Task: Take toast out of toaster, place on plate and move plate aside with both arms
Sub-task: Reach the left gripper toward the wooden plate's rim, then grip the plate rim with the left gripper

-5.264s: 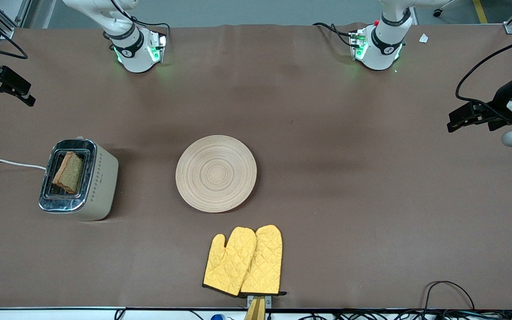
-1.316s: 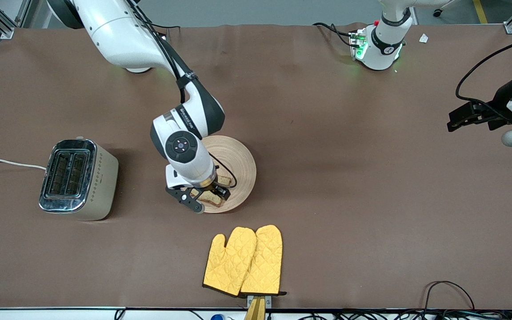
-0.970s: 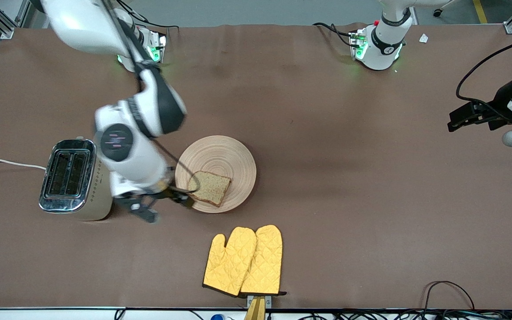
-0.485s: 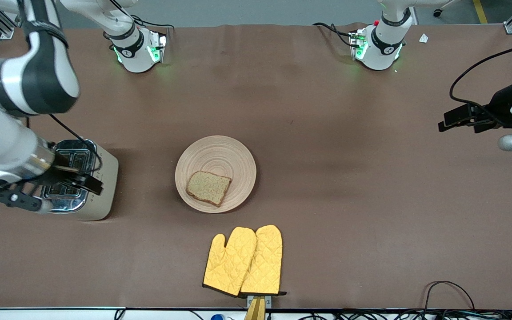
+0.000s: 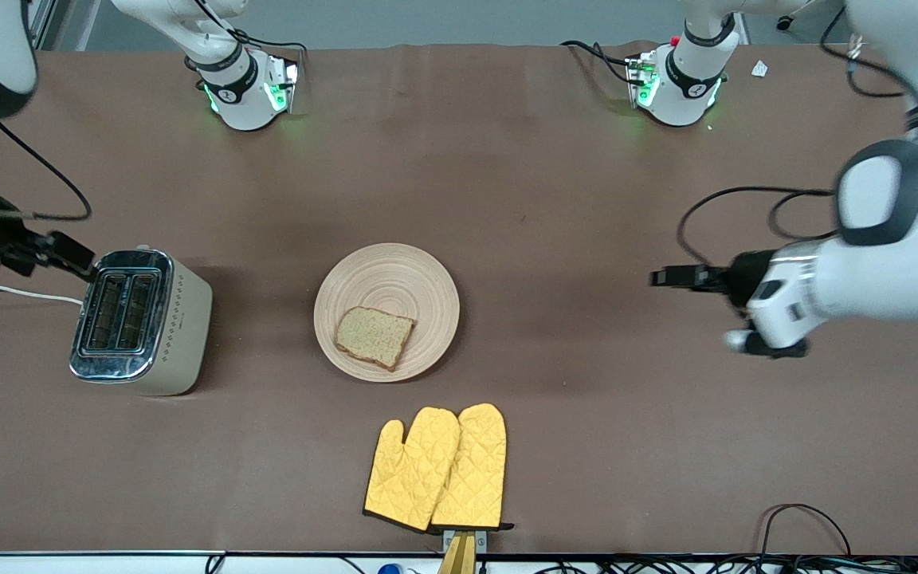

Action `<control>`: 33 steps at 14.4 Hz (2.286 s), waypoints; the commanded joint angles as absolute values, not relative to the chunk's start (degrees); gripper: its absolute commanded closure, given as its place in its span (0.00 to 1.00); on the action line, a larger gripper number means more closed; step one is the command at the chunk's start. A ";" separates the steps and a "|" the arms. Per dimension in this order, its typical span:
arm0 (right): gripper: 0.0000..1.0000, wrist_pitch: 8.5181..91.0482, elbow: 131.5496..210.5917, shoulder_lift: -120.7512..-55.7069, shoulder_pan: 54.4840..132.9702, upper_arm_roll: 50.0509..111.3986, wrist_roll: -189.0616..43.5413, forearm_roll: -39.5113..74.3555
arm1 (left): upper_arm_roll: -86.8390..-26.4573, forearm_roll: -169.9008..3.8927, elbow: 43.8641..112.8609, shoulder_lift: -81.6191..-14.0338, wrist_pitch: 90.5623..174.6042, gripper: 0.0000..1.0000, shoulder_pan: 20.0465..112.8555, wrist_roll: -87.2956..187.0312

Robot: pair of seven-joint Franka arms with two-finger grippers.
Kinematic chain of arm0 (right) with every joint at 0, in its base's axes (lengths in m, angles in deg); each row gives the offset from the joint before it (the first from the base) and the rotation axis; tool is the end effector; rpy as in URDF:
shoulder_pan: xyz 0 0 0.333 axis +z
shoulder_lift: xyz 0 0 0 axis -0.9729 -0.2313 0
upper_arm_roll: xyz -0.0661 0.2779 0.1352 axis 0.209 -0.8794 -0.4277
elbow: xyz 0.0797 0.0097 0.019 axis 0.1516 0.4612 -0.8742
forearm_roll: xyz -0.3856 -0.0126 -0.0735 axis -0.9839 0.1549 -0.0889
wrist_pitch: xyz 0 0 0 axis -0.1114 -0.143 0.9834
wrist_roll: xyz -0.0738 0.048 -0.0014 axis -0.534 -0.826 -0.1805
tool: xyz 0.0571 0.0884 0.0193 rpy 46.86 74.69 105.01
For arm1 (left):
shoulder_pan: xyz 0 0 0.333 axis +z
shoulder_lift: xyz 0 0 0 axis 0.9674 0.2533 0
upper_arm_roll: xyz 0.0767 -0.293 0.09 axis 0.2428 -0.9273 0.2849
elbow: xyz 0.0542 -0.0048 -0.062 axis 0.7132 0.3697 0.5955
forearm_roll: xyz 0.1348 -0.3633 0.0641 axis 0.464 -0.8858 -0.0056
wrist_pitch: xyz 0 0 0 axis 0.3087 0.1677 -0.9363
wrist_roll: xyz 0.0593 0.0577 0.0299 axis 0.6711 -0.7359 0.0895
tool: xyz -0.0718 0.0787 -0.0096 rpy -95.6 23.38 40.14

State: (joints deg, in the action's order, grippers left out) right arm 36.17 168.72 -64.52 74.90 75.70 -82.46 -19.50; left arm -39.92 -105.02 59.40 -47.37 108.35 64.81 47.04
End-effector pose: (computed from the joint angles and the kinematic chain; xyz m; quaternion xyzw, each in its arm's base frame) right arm 0.5698 -0.0215 0.5914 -0.9971 0.0594 -0.0479 0.0011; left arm 0.6433 -0.1882 0.4392 0.9556 -0.0247 -0.1527 0.2508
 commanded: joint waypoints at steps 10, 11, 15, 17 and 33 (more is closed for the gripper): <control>0.00 30.31 164.07 -59.23 73.46 75.10 -81.92 -19.25 | -39.64 -124.18 58.63 -30.30 129.14 0.00 48.88 47.29; 0.00 30.05 163.98 -59.23 73.38 75.10 -81.75 -19.34 | -39.64 -125.24 58.63 -29.68 130.54 0.00 48.17 46.94; 0.00 30.05 162.85 -59.49 73.20 75.10 -81.40 -19.42 | -39.64 -130.25 58.54 -25.82 135.64 0.00 45.45 46.23; 0.00 30.05 162.49 -59.93 73.20 75.10 -81.48 -19.51 | -39.64 -133.06 58.54 -23.89 138.02 0.00 44.48 46.14; 0.00 26.80 162.05 -59.93 71.53 75.10 -81.22 -19.51 | -39.82 -138.88 58.45 -19.66 147.34 0.86 39.03 45.00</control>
